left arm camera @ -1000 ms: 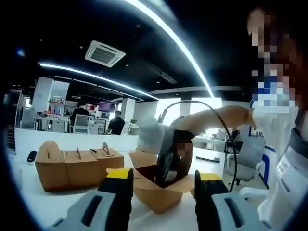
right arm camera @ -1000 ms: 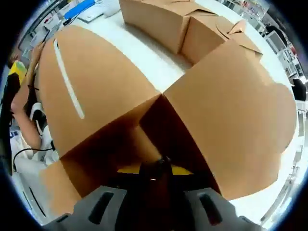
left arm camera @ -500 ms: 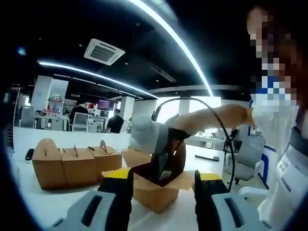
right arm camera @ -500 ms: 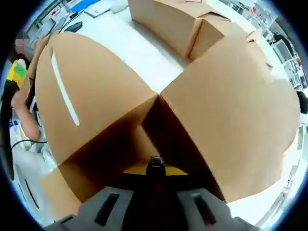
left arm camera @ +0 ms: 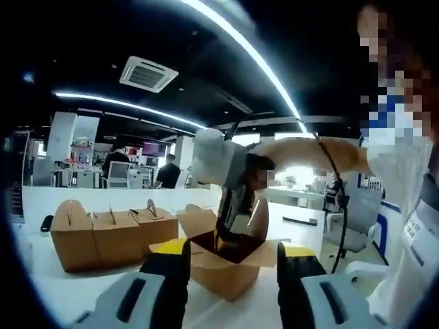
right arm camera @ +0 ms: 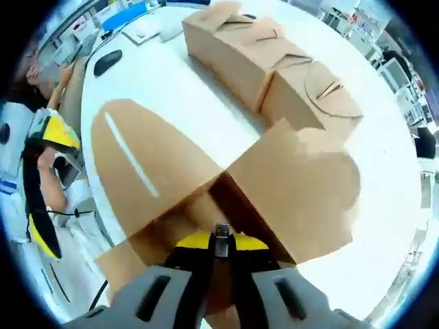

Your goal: Pick up one paper box from the group, open the paper box, and remove the item inside

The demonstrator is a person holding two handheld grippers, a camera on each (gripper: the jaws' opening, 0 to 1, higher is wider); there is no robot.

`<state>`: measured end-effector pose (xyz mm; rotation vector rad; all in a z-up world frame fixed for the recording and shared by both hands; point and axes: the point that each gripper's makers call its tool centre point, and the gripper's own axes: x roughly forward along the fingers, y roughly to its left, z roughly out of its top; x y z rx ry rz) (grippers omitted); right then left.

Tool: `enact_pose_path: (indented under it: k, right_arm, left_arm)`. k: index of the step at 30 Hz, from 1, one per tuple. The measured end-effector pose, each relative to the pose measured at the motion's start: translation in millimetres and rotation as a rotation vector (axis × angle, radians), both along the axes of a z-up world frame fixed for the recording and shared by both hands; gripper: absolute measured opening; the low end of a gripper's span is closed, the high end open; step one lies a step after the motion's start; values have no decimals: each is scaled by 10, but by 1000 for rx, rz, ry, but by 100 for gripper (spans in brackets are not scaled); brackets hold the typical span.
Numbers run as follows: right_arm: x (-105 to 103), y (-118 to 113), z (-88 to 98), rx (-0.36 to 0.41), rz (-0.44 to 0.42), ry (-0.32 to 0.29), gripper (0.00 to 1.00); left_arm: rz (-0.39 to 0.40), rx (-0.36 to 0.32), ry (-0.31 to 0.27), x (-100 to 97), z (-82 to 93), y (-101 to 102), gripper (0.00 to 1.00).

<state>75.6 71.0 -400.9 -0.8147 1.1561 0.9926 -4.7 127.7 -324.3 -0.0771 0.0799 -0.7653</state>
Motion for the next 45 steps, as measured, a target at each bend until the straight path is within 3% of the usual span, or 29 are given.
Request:
enact_pose_path:
  k: [7, 11, 15, 20, 25, 29, 32, 34, 39, 45]
  right_arm:
    - [-104, -102, 505, 31, 30, -78, 10]
    - [-255, -300, 766, 46, 43, -120, 10]
    - [-371, -541, 918, 53, 36, -140, 10]
    - [-564, -835, 967, 59, 15, -147, 10]
    - [-714, -950, 911, 79, 38, -142, 10]
    - [-877, -1039, 715, 73, 115, -132, 10]
    - [-968, -1038, 520, 80, 124, -110, 10]
    - [-1049, -1028, 355, 65, 201, -98, 10]
    - [-1182, -883, 79, 83, 290, -86, 10]
    - [-1231, -676, -54, 112, 353, -88, 10]
  left_arm:
    - [-14, 16, -19, -92, 58, -66, 51]
    - [-18, 42, -20, -144, 58, -53, 51]
    - [1, 98, -6, -136, -30, 44, 52]
    - [-13, 165, 32, -139, -233, 59, 51]
    - [1, 171, 68, -15, -410, 93, 51]
    - [-18, 166, 96, 34, -561, -17, 51]
    - [-36, 203, 106, 25, -660, -95, 51]
    - [-23, 229, 110, 55, -719, -86, 51]
    - [-2, 211, 122, 160, -822, -136, 51]
    - [32, 201, 136, 310, -958, -240, 50]
